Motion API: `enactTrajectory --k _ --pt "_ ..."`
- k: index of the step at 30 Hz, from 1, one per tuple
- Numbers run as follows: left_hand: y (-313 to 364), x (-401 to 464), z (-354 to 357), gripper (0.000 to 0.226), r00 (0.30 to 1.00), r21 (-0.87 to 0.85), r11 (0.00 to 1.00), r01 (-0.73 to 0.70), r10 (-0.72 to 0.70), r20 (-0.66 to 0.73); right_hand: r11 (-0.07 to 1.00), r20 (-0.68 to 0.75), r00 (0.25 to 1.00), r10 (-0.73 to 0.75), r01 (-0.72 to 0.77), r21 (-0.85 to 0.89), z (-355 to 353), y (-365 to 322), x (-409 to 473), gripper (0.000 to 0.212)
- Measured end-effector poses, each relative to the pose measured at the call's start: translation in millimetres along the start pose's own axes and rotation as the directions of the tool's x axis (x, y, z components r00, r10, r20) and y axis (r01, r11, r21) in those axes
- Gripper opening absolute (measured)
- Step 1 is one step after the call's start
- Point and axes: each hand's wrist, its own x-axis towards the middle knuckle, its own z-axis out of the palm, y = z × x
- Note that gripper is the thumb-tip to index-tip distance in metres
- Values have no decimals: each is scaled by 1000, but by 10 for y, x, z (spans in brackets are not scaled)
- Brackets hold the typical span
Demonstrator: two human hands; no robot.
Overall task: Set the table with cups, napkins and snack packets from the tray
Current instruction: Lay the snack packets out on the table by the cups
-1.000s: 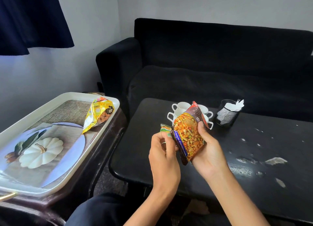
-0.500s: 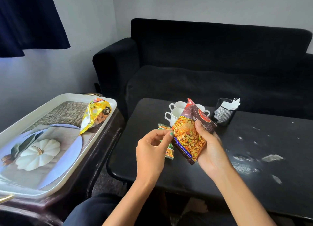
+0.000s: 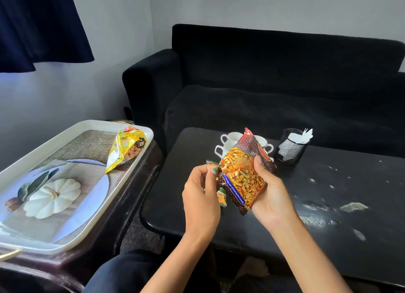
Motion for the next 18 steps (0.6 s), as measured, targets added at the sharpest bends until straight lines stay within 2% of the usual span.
enactTrajectory --k 3,6,9,11,13,15,18 --pt "-6 -2 -29 19 991 74 994 -86 93 -101 1000 -7 1000 -17 17 6 19 11 15 51" --pt "1 39 -69 18 983 63 995 -77 87 -165 996 -91 993 -78 82 35 -21 -38 60 48" --pt "-17 162 -177 16 961 -2 1000 -11 10 -277 979 -172 972 -159 178 98 -164 -148 101 13" --pt "-17 237 -271 16 954 39 999 3 9 -299 980 -185 971 -153 172 96 -240 -206 95 7" --pt "9 247 -312 17 967 96 994 -42 65 -245 992 -154 982 -112 119 36 -253 -195 85 25" --pt "32 217 -296 19 971 161 983 -84 117 -211 990 -106 990 -95 84 -110 -206 -140 70 39" --pt "20 186 -232 19 966 156 984 -90 124 -226 919 44 990 -135 142 -369 -123 -48 41 35"
